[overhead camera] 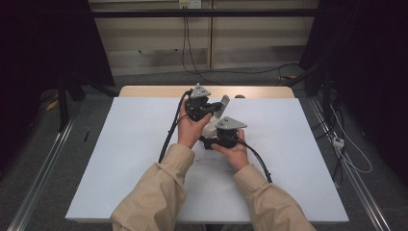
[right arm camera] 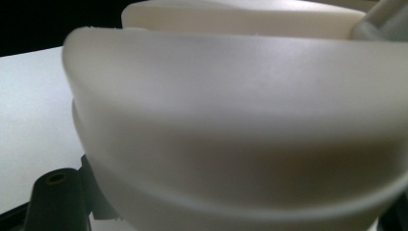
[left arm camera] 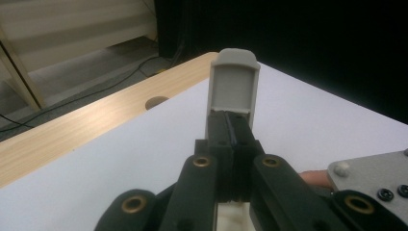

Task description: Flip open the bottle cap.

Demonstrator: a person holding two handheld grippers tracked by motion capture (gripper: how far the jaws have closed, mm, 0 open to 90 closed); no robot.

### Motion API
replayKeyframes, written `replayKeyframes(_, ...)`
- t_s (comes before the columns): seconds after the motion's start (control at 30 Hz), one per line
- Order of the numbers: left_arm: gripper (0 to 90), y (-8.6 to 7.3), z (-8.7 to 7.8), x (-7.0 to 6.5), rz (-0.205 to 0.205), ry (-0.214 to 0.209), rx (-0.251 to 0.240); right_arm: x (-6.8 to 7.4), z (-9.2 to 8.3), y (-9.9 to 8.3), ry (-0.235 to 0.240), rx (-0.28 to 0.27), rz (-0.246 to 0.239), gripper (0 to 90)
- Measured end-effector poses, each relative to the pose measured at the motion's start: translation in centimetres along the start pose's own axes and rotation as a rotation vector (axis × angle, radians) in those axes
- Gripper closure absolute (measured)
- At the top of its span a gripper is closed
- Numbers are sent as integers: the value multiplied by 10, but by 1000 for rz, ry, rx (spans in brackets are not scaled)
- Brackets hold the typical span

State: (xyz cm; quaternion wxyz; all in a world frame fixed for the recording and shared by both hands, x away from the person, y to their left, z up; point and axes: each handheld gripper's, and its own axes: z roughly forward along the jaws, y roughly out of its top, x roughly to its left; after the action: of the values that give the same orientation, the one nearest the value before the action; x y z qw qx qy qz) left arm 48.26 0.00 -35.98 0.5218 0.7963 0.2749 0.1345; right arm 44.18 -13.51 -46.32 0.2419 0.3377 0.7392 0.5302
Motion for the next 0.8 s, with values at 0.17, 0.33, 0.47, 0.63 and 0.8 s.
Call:
replayKeyframes(0.17,900,-1,4,0,-7,-5,-7,0,0,0,0,0,4,188)
replayKeyframes(0.33,900,-1,6,0,-7,-12,0,-2,0,0,3,-2,14,188)
replayKeyframes(0.47,900,-3,8,1,-6,-19,10,-1,0,0,3,0,12,188)
replayKeyframes(0.63,900,-6,12,1,-1,-22,35,-2,-1,0,3,-3,16,188)
replayKeyframes(0.8,900,-7,14,0,13,-19,56,-2,-1,0,3,-1,17,188)
